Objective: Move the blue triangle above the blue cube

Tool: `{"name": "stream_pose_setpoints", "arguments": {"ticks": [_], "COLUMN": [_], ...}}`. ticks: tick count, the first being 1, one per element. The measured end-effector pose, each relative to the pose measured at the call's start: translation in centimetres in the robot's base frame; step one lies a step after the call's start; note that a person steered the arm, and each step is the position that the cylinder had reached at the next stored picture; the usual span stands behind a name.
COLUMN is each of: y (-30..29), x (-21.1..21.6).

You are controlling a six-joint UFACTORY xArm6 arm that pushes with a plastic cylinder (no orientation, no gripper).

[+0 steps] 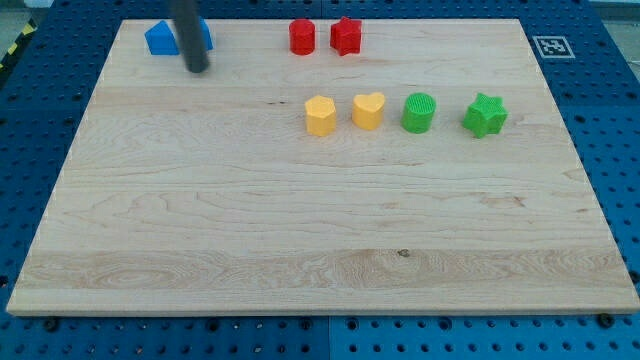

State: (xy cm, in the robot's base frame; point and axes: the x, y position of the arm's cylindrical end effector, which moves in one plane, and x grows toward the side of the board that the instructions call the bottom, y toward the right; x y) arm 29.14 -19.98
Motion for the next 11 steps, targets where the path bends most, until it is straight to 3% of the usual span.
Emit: {"name": "stream_pose_setpoints", "arguments": {"ticks": [2, 6, 8, 11], "y": [-5.6, -6.3, -6.2, -1.9], "x": [-6.3, -8.9, -7.8, -7.4]}}
